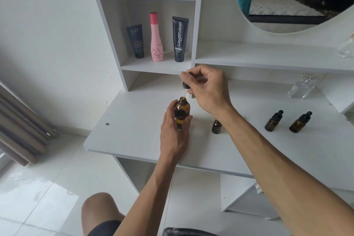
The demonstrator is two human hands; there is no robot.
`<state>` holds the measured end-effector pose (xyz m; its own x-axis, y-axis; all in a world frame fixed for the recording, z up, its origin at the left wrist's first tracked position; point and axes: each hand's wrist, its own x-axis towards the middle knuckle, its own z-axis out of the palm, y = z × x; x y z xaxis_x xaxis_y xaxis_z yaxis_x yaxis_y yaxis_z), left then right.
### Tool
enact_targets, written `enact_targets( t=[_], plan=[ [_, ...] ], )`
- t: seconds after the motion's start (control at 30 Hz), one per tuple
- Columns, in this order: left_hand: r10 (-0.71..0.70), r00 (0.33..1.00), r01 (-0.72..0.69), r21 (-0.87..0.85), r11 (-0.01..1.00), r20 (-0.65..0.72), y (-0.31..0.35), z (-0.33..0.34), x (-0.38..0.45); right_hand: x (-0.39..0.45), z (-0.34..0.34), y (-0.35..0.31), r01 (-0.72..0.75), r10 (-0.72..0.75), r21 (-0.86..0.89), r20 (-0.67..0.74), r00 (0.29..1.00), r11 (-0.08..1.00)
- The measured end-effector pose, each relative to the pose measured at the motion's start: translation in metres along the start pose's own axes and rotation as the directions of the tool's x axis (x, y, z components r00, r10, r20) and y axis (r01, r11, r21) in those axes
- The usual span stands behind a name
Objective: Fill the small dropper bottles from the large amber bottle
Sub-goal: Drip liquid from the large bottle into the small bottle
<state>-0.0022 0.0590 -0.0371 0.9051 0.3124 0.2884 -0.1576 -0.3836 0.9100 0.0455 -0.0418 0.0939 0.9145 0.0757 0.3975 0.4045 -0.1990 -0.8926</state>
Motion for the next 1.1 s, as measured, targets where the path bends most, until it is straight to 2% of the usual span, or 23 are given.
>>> enact_targets(
  t=[0.63,1.1],
  plan=[
    [-0.007,1.0,0.006,-0.009,1.0,-0.019,-0.001,0.002,0.0,0.004,-0.034,-0.031,0.055,-0.021,0.201,-0.166,0.986,0.978],
    [0.003,1.0,-0.003,0.004,1.0,-0.027,0.0,0.002,-0.001,-0.026,-0.091,0.004,-0.029,0.054,0.103,-0.257,0.965,0.994]
  ],
)
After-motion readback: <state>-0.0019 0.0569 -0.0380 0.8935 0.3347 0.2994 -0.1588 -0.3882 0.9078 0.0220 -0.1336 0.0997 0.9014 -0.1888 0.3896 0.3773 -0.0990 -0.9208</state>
